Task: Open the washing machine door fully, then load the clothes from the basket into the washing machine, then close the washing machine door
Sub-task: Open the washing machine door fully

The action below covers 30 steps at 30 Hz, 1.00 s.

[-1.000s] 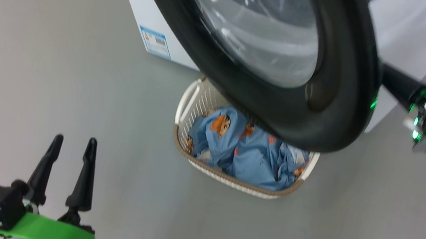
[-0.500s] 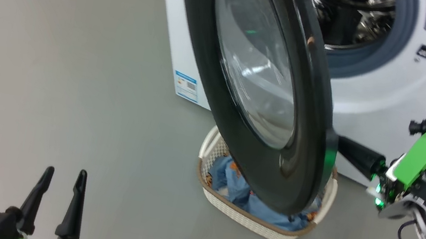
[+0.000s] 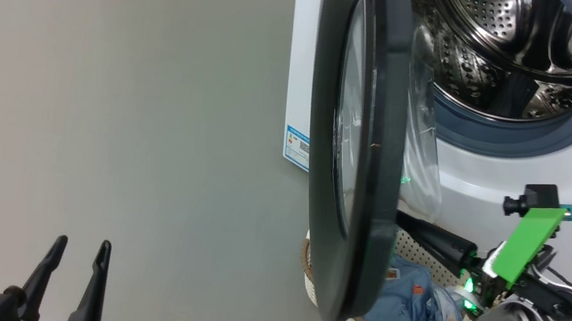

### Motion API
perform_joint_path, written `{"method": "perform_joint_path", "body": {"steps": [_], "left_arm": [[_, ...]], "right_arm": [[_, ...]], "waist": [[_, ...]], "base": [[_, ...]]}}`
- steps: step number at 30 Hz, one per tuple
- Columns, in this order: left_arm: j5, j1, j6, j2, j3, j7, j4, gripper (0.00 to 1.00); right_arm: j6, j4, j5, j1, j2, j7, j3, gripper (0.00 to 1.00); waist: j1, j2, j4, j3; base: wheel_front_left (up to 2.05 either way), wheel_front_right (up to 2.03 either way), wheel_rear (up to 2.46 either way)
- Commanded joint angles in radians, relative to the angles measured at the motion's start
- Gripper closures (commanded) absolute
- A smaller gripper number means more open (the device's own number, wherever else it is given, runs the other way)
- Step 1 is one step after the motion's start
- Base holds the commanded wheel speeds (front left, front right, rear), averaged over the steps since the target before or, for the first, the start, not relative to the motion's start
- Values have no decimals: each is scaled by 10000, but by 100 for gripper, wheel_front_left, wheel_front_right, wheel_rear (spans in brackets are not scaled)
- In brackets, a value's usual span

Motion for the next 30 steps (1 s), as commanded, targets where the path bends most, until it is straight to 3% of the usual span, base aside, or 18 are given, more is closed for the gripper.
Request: {"method": "perform_joint_path", "body": {"steps": [1,14,21,22,23,24,25,30], "left_arm": [[-21,-160,34,161,359,-63,-234,0],[35,-87,79,146,430,-63,-310,0],[40,-212,68,256,282,-54,-168,0],[29,-218,66,283,276,-53,-157,0],[20,-222,65,310,268,-51,-149,0],[10,-224,64,330,260,-49,-144,0],[1,-224,63,349,252,-43,-142,0],[-42,-216,63,423,212,-3,-142,0]], "right_arm": [[60,-396,12,-79,168,140,108,100],[60,-479,-233,40,585,470,-28,100],[60,-667,-564,230,586,141,-304,100],[60,-711,-632,245,585,108,-317,96],[60,-775,-730,259,569,72,-315,70],[60,-849,-823,281,561,27,-312,32],[60,-930,-897,309,559,-15,-313,0],[60,-1441,-1346,443,484,-505,-458,0]], "waist": [[1,0,95,-36],[1,0,31,-117],[1,0,-161,-300],[1,0,-240,-324],[1,0,-328,-348],[1,0,-422,-372],[1,0,-527,-399],[1,0,-1108,-550]], "base": [[0,0,0],[0,0,0],[0,0,0],[0,0,0],[0,0,0],[0,0,0],[0,0,0],[0,0,0]]}}
